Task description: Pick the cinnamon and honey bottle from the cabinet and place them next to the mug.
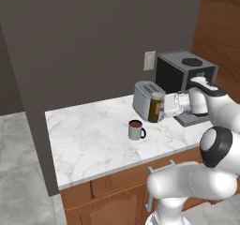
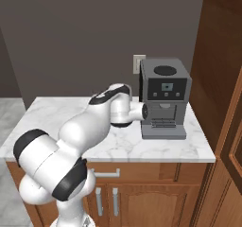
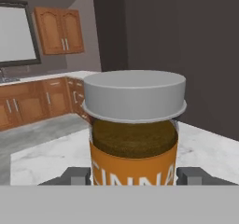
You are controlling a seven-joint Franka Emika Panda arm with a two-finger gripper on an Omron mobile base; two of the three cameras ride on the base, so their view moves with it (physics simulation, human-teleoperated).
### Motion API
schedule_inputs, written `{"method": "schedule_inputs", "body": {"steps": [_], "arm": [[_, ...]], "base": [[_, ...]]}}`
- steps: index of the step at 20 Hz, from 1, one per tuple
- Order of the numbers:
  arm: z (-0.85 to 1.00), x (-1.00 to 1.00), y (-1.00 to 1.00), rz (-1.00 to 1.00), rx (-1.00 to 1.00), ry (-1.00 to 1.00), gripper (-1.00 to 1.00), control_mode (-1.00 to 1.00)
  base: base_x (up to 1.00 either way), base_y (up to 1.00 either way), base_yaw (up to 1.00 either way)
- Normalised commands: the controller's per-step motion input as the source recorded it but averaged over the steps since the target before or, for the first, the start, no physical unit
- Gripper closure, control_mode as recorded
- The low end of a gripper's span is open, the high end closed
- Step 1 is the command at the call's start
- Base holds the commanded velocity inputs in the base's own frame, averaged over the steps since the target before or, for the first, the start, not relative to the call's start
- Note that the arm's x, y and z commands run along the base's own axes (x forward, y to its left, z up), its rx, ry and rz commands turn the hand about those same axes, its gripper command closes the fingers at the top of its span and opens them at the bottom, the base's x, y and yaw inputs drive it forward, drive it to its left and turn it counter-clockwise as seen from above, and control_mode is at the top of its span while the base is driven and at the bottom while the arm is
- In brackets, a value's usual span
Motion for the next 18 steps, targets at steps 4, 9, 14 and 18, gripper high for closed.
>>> {"method": "schedule_inputs", "body": {"steps": [4,9,14,18], "arm": [[-0.45,0.00,0.00,0.00,0.00,-0.02,1.00,-1.00],[-0.38,0.00,0.00,0.00,-0.03,-0.06,1.00,-1.00],[-0.19,0.00,0.00,0.00,-0.03,-0.12,1.00,-1.00],[-0.06,0.00,0.00,0.00,-0.05,-0.12,1.00,-1.00]], "base": [[0.00,0.00,0.00],[0.00,0.00,0.00],[0.00,0.00,0.00],[0.00,0.00,0.00]]}}
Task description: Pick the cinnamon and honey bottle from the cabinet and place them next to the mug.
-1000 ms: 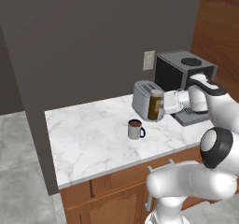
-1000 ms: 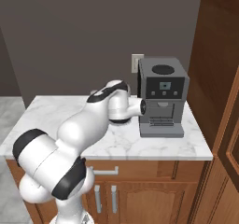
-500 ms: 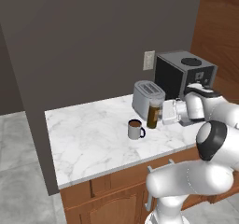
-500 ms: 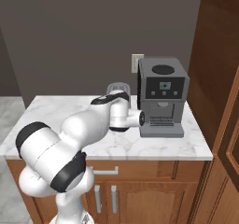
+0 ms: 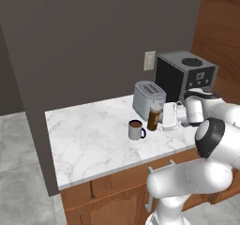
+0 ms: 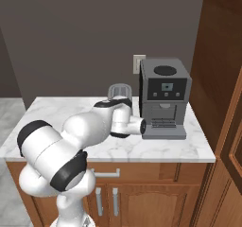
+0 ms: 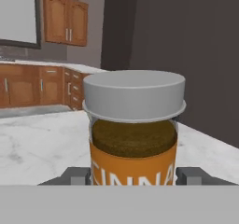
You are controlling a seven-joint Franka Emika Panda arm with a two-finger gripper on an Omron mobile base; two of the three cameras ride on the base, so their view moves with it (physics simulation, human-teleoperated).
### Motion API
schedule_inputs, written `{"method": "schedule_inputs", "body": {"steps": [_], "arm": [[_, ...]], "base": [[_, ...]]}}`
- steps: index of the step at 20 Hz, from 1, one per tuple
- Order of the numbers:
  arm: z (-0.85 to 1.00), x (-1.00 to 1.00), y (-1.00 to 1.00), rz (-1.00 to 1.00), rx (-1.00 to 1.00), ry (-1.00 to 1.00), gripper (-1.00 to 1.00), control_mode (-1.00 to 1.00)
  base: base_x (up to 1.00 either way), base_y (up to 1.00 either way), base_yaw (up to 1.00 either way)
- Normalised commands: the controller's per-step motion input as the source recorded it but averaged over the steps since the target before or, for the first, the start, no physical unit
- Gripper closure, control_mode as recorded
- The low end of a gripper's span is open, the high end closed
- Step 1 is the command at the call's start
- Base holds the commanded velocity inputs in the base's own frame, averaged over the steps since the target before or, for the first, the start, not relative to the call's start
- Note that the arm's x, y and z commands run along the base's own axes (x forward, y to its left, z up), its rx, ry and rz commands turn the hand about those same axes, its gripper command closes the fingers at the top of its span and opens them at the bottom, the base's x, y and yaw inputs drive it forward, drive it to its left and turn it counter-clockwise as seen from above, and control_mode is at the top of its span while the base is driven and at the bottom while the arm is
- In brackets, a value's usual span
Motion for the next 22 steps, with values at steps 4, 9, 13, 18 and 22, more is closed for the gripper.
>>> {"method": "schedule_inputs", "body": {"steps": [4,9,13,18,22], "arm": [[-0.03,0.00,0.00,0.00,-0.06,-0.11,1.00,-1.00],[-0.11,0.00,0.00,0.00,-0.04,-0.05,1.00,-1.00],[-0.05,0.00,0.00,0.00,0.00,0.00,1.00,-1.00],[-0.09,-0.02,0.00,0.00,0.00,0.05,1.00,-1.00],[-0.09,0.00,-0.02,0.00,0.00,0.04,1.00,-1.00]], "base": [[0.00,0.00,0.00],[0.00,0.00,0.00],[0.00,0.00,0.00],[0.00,0.00,0.00],[0.00,0.00,0.00]]}}
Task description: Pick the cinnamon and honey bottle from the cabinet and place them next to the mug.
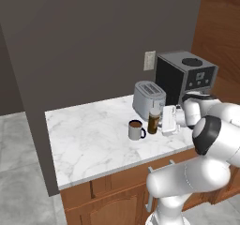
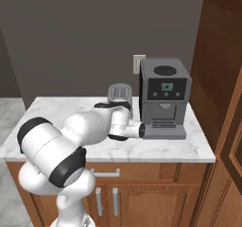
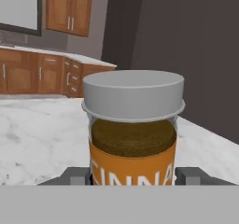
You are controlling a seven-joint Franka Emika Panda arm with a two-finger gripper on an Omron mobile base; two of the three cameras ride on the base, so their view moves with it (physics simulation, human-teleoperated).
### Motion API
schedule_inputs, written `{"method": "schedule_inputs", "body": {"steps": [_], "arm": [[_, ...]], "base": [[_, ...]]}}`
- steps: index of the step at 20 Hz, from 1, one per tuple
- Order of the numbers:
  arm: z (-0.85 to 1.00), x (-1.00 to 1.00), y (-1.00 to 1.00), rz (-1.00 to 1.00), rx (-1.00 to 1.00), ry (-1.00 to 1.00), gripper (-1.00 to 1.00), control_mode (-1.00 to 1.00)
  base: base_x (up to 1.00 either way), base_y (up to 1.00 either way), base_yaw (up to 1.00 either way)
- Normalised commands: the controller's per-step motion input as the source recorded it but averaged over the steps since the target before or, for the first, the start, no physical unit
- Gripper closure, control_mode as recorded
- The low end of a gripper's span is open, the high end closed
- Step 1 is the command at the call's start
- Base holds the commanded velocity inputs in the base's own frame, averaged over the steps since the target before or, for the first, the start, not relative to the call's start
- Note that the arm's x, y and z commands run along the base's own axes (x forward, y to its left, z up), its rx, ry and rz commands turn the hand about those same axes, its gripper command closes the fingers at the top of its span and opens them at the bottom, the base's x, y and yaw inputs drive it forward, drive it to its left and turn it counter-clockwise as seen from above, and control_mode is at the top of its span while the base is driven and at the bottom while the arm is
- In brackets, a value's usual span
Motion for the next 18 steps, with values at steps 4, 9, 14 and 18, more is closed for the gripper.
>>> {"method": "schedule_inputs", "body": {"steps": [4,9,14,18], "arm": [[-0.28,0.00,-0.11,0.00,0.00,0.03,1.00,-1.00],[-0.38,0.00,-0.14,0.00,0.00,0.00,1.00,-1.00],[-0.29,0.00,-0.06,0.00,0.00,0.00,1.00,-1.00],[-0.09,0.00,-0.02,0.00,0.02,0.00,1.00,-1.00]], "base": [[0.00,0.00,0.00],[0.00,0.00,0.00],[0.00,0.00,0.00],[0.00,0.00,0.00]]}}
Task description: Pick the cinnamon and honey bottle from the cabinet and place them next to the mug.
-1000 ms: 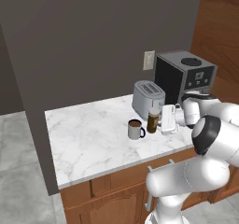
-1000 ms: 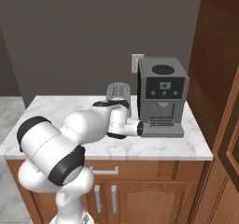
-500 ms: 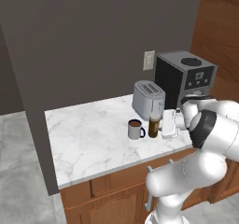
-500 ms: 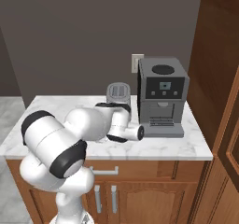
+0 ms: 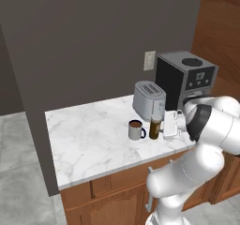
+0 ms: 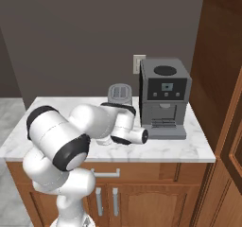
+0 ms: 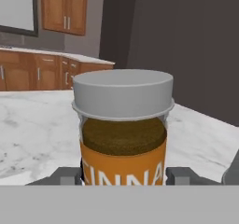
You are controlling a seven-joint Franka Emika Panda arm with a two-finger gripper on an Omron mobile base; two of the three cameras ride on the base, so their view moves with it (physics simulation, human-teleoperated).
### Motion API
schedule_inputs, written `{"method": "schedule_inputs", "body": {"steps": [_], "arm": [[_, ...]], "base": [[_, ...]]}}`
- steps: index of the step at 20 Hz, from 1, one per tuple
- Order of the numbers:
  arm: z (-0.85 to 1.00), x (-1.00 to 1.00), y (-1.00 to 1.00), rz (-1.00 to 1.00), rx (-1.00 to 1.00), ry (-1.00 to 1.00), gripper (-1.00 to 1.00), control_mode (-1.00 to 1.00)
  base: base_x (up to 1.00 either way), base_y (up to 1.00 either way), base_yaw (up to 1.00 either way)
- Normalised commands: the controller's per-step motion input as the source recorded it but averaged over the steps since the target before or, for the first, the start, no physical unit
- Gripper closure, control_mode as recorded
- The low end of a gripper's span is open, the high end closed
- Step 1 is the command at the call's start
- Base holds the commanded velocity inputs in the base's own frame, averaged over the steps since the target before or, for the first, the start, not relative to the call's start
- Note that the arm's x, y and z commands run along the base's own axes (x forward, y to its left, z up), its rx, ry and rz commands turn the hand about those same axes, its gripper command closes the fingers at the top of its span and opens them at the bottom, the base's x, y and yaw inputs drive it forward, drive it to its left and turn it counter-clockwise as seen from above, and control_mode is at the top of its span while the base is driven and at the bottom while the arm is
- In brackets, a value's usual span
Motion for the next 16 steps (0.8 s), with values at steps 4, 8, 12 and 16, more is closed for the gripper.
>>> {"method": "schedule_inputs", "body": {"steps": [4,8,12,16], "arm": [[0.00,0.00,0.00,0.00,0.10,0.00,1.00,-1.00],[0.00,-0.02,0.00,0.00,0.13,0.00,1.00,-1.00],[0.00,-0.08,0.00,0.00,0.10,0.00,1.00,-1.00],[0.00,-0.03,0.00,0.00,0.00,0.00,1.00,-1.00]], "base": [[0.00,0.00,0.00],[0.00,0.00,0.00],[0.00,0.00,0.00],[0.00,0.00,0.00]]}}
